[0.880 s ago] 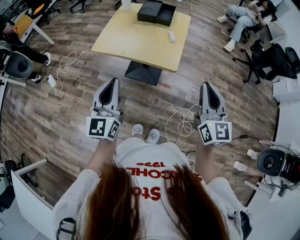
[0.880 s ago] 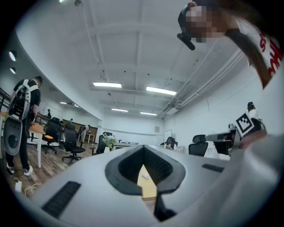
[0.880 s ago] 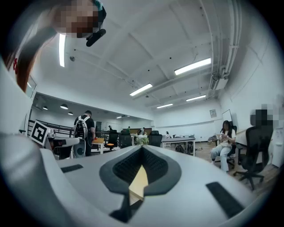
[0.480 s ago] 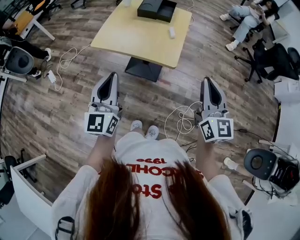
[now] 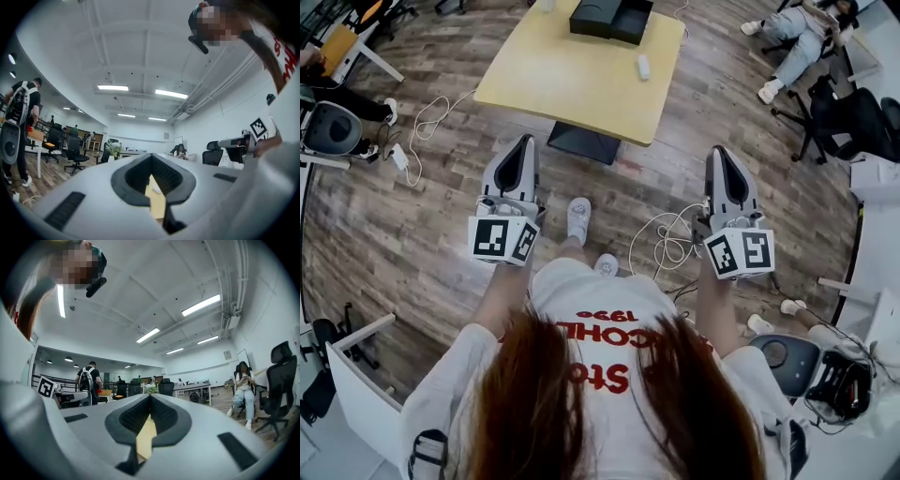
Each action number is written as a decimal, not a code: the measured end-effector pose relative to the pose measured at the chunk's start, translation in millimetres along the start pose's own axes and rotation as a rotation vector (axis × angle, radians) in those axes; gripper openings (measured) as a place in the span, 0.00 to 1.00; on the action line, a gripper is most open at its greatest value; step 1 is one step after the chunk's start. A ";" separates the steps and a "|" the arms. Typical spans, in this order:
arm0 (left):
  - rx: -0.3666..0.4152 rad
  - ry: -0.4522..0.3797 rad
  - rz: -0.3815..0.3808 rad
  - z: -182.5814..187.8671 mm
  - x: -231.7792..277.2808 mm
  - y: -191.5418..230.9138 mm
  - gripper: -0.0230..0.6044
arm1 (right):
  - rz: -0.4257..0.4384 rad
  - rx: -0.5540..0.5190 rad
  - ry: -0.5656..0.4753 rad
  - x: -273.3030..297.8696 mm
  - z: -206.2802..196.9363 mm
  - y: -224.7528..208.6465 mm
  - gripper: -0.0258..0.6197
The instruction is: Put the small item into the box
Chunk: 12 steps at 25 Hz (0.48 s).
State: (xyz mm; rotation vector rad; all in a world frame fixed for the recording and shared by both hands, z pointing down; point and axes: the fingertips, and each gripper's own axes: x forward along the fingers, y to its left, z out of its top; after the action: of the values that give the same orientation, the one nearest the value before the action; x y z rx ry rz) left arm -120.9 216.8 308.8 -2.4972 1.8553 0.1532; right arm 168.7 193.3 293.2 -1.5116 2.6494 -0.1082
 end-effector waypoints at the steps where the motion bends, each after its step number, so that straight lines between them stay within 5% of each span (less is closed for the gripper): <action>1: -0.001 0.000 -0.006 -0.8 10.3 3.3 0.04 | -0.002 0.002 -0.001 8.7 0.2 -4.3 0.05; 12: -0.001 -0.031 -0.114 -0.1 131.7 60.4 0.04 | -0.064 -0.011 -0.047 116.8 11.1 -31.3 0.05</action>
State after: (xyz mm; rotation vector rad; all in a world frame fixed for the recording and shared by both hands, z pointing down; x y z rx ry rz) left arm -141.0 73.6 298.7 -2.5773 1.6966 0.1891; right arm 137.5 76.6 280.5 -1.5829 2.5708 -0.0615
